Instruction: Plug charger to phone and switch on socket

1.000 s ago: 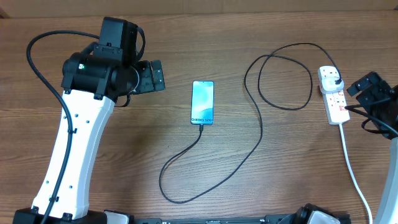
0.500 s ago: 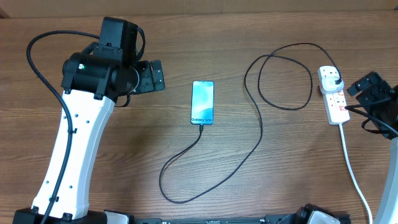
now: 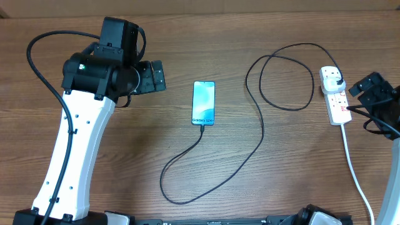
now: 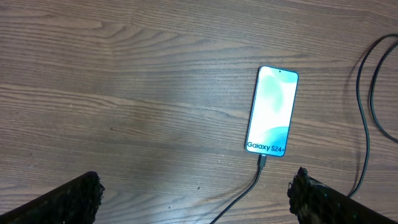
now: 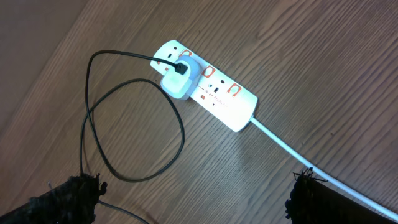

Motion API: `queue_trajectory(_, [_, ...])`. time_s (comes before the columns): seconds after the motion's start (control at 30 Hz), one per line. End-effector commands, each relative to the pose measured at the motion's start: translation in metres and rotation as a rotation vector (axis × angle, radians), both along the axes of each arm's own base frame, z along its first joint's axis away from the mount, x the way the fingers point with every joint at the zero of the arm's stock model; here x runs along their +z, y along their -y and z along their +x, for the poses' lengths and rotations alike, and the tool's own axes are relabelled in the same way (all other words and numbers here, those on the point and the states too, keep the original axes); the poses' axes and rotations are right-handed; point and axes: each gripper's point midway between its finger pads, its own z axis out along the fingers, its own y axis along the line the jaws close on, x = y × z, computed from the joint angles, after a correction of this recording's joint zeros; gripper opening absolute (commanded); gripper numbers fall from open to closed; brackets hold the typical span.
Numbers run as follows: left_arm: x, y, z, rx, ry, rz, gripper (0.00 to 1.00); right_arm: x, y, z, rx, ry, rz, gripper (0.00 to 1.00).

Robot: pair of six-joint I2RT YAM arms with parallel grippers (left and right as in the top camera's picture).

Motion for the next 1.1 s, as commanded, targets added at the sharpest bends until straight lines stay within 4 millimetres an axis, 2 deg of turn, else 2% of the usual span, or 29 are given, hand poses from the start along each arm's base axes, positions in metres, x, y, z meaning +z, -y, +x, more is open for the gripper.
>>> queue_trajectory(0.0, [0.003,-0.002,0.003,-0.009,0.011,0.016,1.00,0.002,0.001,0.001,-0.005,0.006,-0.010,1.00])
queue_trajectory(0.27, [0.003,-0.010,0.002,0.005,0.010,0.055,1.00,0.002,0.001,0.001,-0.005,0.006,-0.010,1.00])
queue_trajectory(0.4, [0.006,-0.013,-0.005,0.006,0.008,0.064,1.00,0.002,0.001,0.001,-0.005,0.006,-0.010,1.00])
queue_trajectory(0.63, [0.018,-0.010,-0.002,0.003,0.160,0.048,1.00,0.002,0.001,0.001,-0.005,0.006,-0.010,1.00])
queue_trajectory(0.73, [0.009,-0.011,-0.005,0.007,0.225,0.033,0.99,0.002,0.001,0.001,-0.005,0.006,-0.010,1.00])
queue_trajectory(0.9, [-0.018,-0.015,-0.022,0.010,0.305,0.013,1.00,0.002,0.001,0.001,-0.005,0.006,-0.010,1.00])
queue_trajectory(1.07, [-0.028,-0.018,-0.034,0.019,0.494,-0.034,0.99,0.002,0.001,0.001,-0.005,0.006,-0.010,1.00])
